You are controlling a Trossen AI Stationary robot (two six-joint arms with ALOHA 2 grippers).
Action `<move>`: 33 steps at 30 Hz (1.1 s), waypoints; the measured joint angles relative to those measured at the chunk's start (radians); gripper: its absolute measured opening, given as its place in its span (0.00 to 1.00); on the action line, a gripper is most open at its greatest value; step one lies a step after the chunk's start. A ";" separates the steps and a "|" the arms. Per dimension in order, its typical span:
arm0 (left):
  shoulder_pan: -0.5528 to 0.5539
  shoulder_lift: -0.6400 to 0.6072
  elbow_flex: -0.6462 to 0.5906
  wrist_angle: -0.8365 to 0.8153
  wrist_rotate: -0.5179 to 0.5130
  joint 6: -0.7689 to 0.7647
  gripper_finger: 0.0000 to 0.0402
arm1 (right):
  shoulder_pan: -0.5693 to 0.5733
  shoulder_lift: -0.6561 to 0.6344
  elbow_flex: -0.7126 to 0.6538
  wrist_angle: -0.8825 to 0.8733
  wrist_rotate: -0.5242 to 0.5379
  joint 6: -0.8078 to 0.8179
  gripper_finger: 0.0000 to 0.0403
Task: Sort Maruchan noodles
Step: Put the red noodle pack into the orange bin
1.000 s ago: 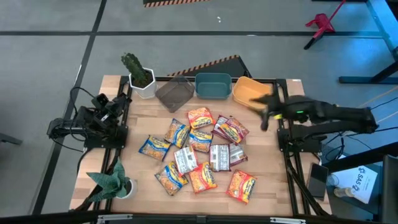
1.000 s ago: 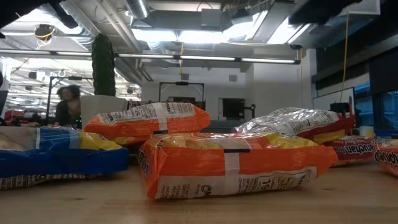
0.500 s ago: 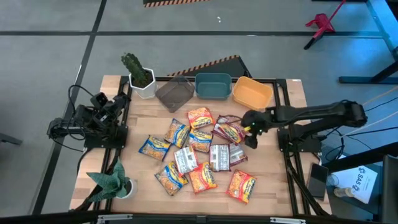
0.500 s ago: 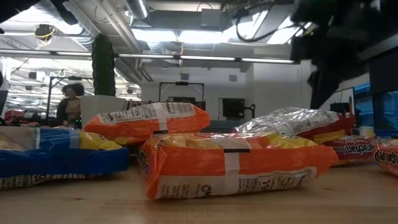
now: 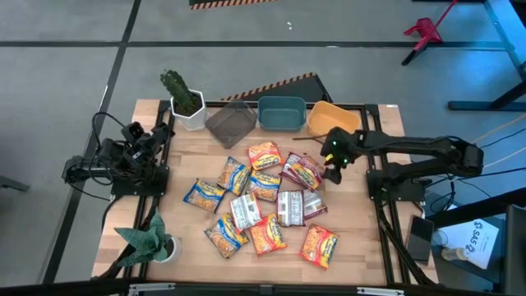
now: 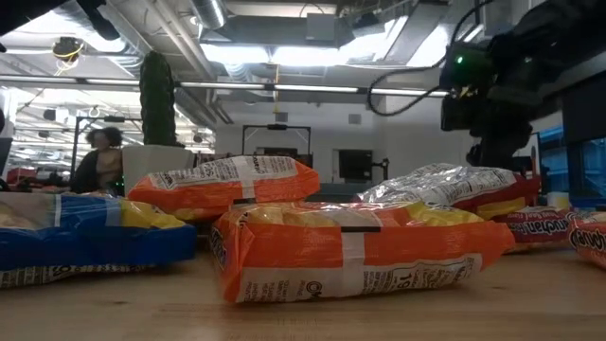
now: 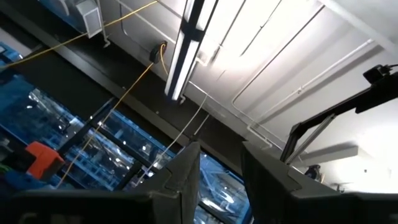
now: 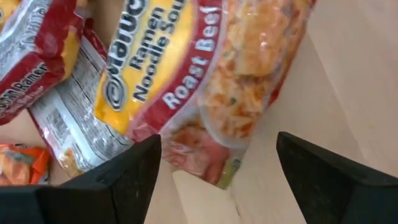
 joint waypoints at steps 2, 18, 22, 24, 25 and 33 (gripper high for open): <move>0.000 0.000 0.000 -0.010 0.000 -0.017 0.27 | -0.046 0.022 0.000 0.009 -0.054 -0.041 0.77; 0.000 0.000 0.000 -0.049 -0.019 -0.044 0.27 | -0.108 0.188 -0.001 0.127 -0.291 -0.084 0.68; 0.000 0.000 0.000 -0.049 -0.019 -0.043 0.27 | -0.108 0.228 -0.001 0.126 -0.317 -0.103 0.54; 0.000 0.000 0.000 -0.049 -0.019 -0.043 0.27 | -0.108 0.247 0.000 0.125 -0.315 -0.109 0.45; 0.000 0.000 0.000 -0.049 -0.019 -0.043 0.27 | -0.108 0.255 0.000 0.125 -0.312 -0.112 0.40; 0.000 0.000 0.000 -0.049 -0.019 -0.036 0.27 | -0.108 0.258 0.000 0.127 -0.338 -0.142 0.02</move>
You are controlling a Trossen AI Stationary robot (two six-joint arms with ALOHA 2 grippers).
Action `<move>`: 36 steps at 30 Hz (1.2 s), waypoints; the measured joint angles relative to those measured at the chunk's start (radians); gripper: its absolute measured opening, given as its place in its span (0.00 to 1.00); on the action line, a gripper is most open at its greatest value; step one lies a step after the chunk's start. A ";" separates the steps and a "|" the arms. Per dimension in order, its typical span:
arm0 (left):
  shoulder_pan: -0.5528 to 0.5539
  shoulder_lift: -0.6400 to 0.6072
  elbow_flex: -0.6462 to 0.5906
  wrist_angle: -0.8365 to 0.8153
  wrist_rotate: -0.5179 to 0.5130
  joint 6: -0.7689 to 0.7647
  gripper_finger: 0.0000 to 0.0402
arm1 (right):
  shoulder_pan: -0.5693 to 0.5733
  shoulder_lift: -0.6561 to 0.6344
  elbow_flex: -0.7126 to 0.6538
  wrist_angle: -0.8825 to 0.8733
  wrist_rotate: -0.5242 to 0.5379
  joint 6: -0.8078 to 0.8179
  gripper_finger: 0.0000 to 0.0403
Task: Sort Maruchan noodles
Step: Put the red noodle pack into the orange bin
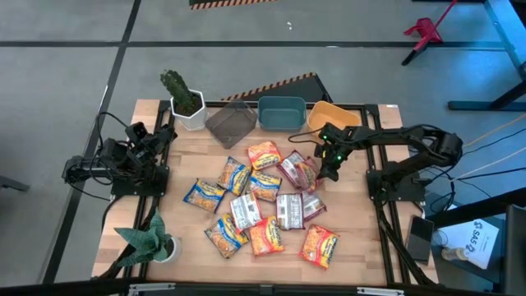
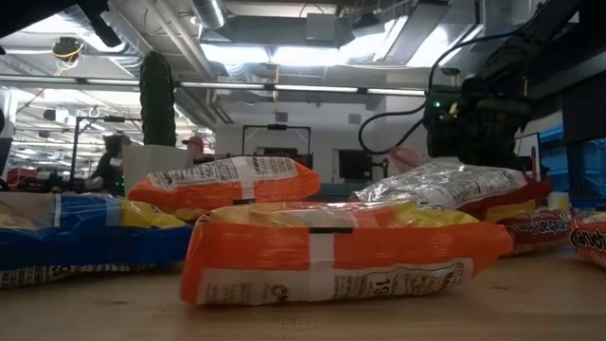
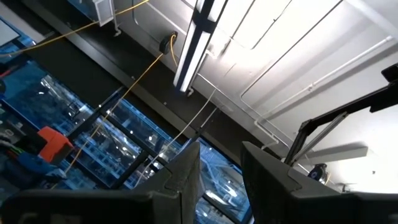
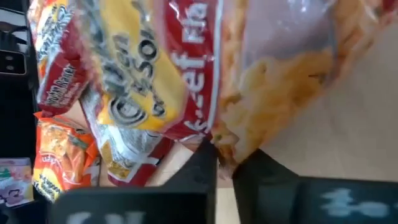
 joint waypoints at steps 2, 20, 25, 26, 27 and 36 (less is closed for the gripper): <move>0.000 0.000 0.000 0.000 0.000 0.000 0.27 | 0.000 -0.010 0.000 -0.009 -0.006 0.008 0.02; 0.000 0.000 0.000 0.000 -0.007 0.001 0.27 | 0.000 -0.299 0.204 -0.108 0.227 0.158 0.00; 0.000 0.000 0.000 0.001 -0.044 0.001 0.27 | -0.023 -0.298 0.384 -0.263 0.668 0.190 0.00; 0.000 0.000 0.000 0.000 -0.053 0.001 0.27 | -0.037 -0.294 0.415 -0.299 0.741 0.194 0.00; 0.000 0.000 0.000 0.000 -0.064 0.001 0.27 | -0.057 -0.285 0.446 -0.342 0.806 0.207 0.00; 0.000 0.000 0.000 0.000 -0.128 0.003 0.27 | -0.296 -0.268 0.421 -0.476 0.833 0.388 0.00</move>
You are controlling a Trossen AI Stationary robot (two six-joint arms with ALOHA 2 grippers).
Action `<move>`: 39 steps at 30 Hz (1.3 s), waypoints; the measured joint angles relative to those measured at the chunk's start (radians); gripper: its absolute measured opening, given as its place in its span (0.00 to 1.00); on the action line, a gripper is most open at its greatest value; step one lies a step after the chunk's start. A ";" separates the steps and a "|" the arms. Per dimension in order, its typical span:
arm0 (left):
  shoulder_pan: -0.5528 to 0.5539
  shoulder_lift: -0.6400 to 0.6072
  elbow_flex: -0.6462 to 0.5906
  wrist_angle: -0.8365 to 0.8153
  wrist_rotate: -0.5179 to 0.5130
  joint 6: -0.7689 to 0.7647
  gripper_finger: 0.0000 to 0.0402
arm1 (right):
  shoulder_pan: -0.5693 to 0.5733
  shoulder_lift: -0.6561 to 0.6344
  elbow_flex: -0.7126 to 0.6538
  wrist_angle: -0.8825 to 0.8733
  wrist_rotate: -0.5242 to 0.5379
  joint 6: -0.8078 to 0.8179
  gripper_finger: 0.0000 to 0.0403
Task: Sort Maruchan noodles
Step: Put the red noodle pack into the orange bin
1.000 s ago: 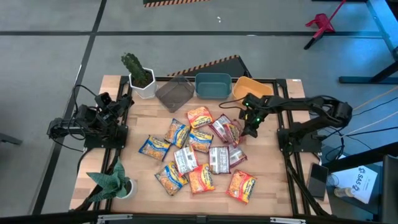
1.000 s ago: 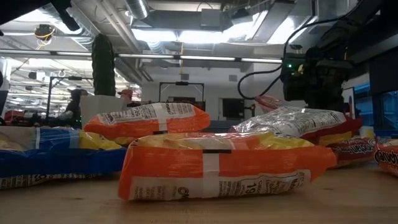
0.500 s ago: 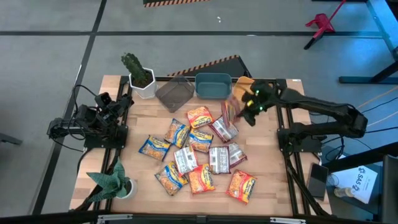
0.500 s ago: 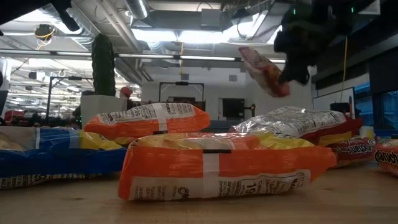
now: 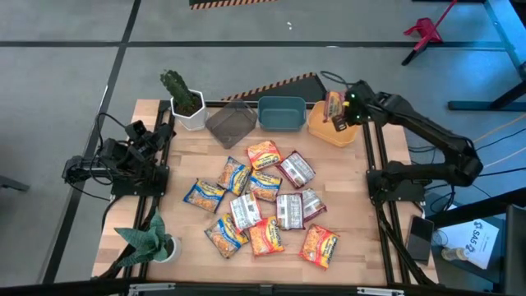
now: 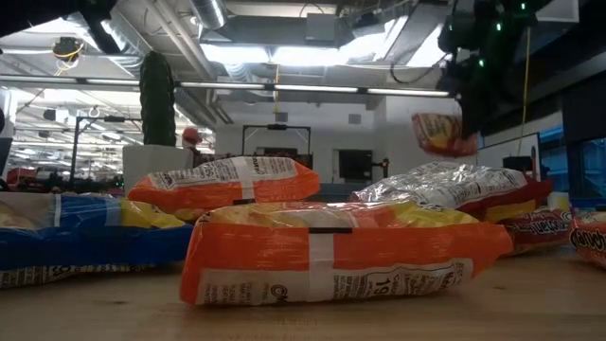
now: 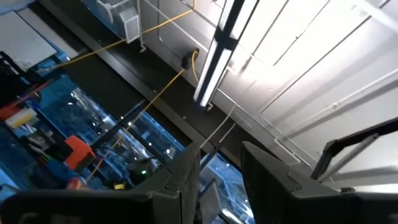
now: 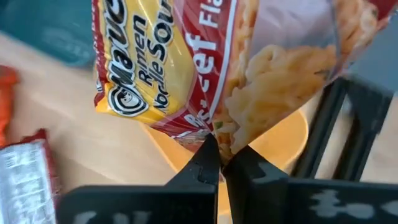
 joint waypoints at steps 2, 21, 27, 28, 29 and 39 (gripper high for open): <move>0.000 0.000 0.000 0.000 -0.013 0.000 0.27 | -0.029 0.000 -0.032 0.058 -0.035 0.021 0.00; 0.000 0.000 0.000 0.000 -0.081 -0.001 0.27 | -0.044 0.191 -0.062 0.302 -0.167 0.093 0.00; 0.000 0.000 0.000 -0.001 -0.081 -0.002 0.27 | -0.045 0.242 -0.062 0.299 -0.180 0.111 0.00; 0.000 0.000 0.000 -0.001 -0.081 -0.002 0.27 | -0.045 0.251 -0.062 0.301 -0.185 0.111 0.00; 0.000 0.000 0.000 -0.001 -0.081 -0.002 0.27 | -0.045 0.260 -0.062 0.309 -0.189 0.111 0.00; 0.000 0.000 0.000 -0.001 -0.081 -0.002 0.27 | -0.045 0.293 -0.062 0.337 -0.227 0.089 0.03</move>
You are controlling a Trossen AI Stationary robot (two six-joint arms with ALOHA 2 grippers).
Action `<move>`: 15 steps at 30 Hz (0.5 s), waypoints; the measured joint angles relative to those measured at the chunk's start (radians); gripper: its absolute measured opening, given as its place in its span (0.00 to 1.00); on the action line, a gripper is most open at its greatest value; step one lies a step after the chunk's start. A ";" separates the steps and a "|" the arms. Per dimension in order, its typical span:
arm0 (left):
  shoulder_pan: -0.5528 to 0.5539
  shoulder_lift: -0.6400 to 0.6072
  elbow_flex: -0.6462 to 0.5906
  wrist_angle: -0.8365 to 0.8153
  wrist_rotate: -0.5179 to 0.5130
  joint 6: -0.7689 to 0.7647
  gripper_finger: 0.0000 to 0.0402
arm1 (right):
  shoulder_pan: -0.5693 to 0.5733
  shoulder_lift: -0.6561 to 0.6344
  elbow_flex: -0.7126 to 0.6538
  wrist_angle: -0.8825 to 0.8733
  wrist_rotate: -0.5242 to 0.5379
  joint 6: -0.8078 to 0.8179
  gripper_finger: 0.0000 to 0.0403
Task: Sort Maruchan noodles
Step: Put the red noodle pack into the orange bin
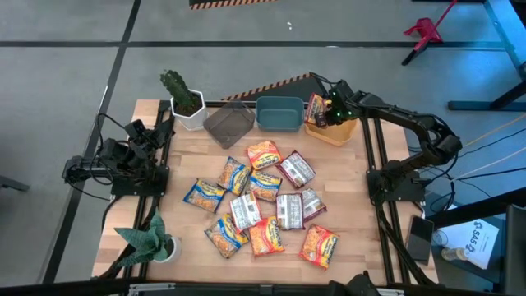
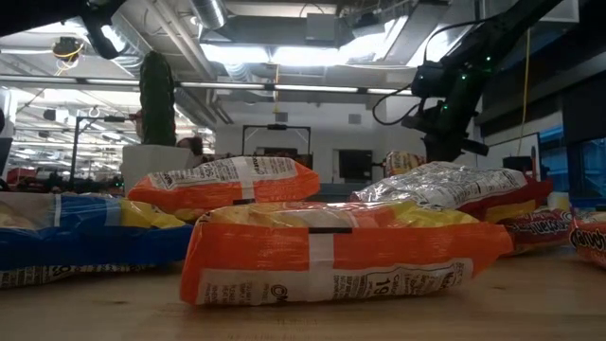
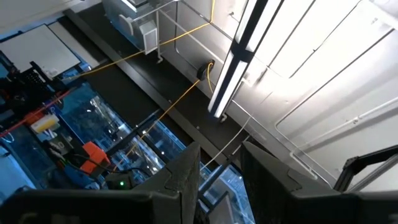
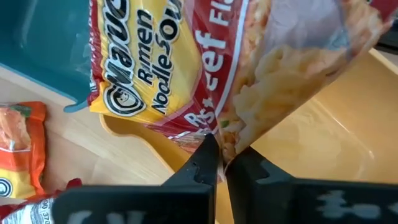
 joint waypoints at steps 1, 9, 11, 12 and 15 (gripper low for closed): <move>0.000 0.000 0.000 0.000 0.000 0.000 0.27 | 0.000 0.000 0.000 -0.003 0.000 -0.001 0.05; 0.000 0.000 0.000 0.000 0.000 0.000 0.27 | 0.000 0.000 0.000 -0.007 -0.001 -0.026 0.25; 0.000 0.000 0.000 0.000 0.000 0.000 0.27 | 0.000 0.000 0.000 -0.007 0.000 -0.030 0.30; 0.000 0.000 0.000 0.000 0.000 0.000 0.27 | 0.000 0.000 0.000 -0.007 0.000 -0.033 0.32; 0.000 0.000 0.000 0.000 0.000 0.010 0.27 | 0.000 0.000 0.000 -0.005 0.000 -0.058 0.36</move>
